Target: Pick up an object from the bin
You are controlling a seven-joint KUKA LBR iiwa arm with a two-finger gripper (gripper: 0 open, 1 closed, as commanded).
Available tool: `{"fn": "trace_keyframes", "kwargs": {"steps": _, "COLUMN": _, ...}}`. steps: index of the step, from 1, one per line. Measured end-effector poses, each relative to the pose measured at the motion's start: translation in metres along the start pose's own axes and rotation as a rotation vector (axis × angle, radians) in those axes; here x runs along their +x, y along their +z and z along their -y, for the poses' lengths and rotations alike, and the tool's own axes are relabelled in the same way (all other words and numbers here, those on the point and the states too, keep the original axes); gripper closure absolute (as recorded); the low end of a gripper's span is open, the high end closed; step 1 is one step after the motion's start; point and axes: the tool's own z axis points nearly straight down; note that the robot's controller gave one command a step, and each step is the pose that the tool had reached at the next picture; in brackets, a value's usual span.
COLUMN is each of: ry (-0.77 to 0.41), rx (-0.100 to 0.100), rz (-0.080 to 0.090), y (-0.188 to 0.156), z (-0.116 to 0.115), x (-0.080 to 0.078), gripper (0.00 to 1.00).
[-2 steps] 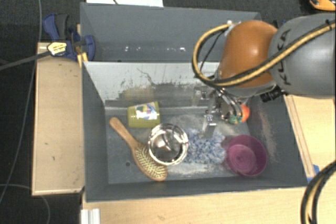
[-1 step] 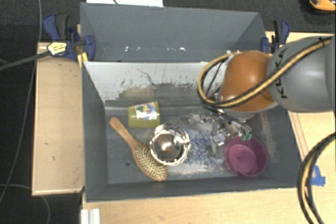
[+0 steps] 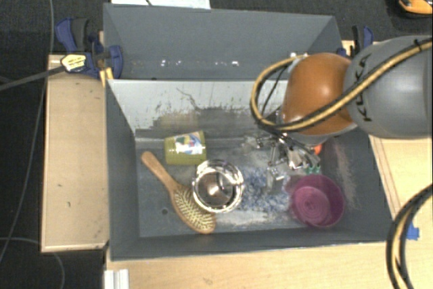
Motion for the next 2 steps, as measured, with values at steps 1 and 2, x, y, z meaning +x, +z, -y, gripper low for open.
{"fn": "trace_keyframes", "kwargs": {"steps": 1, "ry": -0.551, "rx": -0.004, "rz": -0.006, "y": 0.002, "z": 0.011, "x": 0.046, "gripper": 0.00}}
{"fn": "trace_keyframes", "kwargs": {"steps": 2, "ry": -0.069, "rx": -0.001, "rz": -0.003, "y": 0.023, "z": 0.007, "x": 0.028, "gripper": 0.00}}
